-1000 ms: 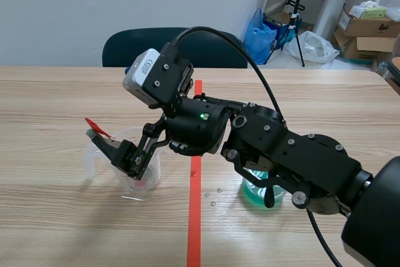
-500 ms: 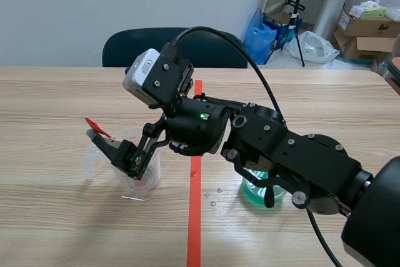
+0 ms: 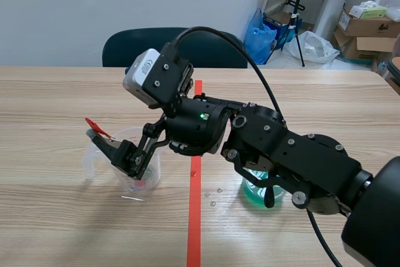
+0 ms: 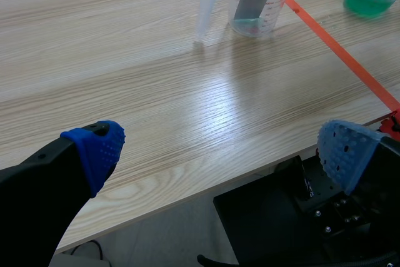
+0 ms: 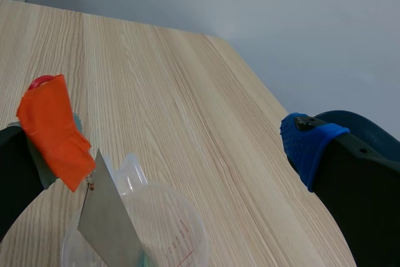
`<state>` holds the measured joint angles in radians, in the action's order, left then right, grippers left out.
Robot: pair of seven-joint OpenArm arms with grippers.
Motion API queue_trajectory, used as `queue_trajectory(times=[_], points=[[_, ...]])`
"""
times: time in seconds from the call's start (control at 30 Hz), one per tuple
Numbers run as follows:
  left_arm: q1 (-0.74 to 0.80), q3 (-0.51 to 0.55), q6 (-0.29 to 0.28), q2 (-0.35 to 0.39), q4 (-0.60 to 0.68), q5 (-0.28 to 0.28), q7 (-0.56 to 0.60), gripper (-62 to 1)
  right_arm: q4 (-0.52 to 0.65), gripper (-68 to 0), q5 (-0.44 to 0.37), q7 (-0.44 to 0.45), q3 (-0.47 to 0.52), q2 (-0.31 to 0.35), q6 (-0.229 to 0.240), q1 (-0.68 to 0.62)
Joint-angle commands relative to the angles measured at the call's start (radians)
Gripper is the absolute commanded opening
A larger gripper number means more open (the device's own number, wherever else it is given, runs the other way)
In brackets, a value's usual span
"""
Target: Do the redox reaction experiment
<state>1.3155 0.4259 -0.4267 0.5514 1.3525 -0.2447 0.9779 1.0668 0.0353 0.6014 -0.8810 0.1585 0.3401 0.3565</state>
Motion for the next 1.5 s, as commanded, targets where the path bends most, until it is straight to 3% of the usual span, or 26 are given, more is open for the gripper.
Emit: queue_trajectory(times=[0.0,0.73,1.23,1.33,1.47], points=[[0.001,0.003,-0.006,-0.002,0.010,-0.006,0.017,1.4,0.015,0.4,-0.011,0.014,0.003,-0.001,-0.003,0.025],[0.001,0.003,-0.006,-0.002,0.010,-0.006,0.017,1.4,0.016,0.4,-0.012,0.016,0.003,-0.001,-0.002,0.008],[0.001,0.003,-0.006,-0.002,0.010,-0.006,0.018,1.4,0.021,0.4,-0.011,0.023,-0.024,-0.001,0.024,-0.085],[0.001,0.003,-0.006,-0.003,0.010,-0.006,0.021,1.4,0.040,0.4,-0.011,0.022,-0.024,0.000,0.052,-0.097],[0.001,0.003,-0.005,-0.024,0.012,-0.006,0.022,1.4,0.095,0.4,-0.011,-0.007,-0.024,0.005,0.054,-0.113]])
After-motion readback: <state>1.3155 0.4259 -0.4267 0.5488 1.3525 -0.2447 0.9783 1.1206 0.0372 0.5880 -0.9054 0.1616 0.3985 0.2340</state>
